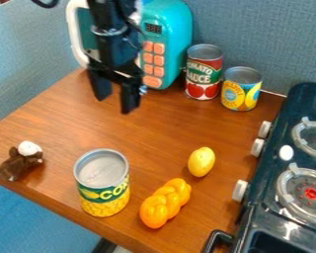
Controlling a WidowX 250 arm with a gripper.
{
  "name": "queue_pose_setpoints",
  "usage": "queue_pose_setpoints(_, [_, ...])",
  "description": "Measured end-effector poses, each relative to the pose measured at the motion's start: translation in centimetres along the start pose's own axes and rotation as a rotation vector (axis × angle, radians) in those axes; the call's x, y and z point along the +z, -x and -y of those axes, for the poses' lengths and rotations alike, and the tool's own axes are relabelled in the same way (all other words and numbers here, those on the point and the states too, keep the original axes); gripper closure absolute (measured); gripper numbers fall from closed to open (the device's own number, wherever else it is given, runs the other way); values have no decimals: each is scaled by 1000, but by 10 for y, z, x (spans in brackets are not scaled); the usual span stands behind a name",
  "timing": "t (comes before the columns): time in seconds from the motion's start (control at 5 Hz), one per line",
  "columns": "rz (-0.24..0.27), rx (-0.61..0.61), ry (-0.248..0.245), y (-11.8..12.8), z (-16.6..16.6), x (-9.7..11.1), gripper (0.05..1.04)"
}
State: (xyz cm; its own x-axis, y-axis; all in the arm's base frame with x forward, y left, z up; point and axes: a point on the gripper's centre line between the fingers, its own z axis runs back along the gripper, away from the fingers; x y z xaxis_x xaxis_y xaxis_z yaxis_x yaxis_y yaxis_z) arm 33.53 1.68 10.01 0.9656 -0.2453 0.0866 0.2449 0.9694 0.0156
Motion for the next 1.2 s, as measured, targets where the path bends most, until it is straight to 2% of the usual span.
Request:
queue_pose_setpoints(0.2, [-19, -9, -51, -6, 27, 1, 82])
queue_pose_setpoints(0.4, [38, -7, -82, -9, 49, 13, 82])
queue_pose_setpoints(0.6, [50, -11, 8, -2, 69, 3, 82])
queue_pose_setpoints(1.0, [-20, -64, 53, 20, 94, -17, 82])
queue_pose_setpoints(1.2, [-44, -112, 39, 23, 109, -24, 82])
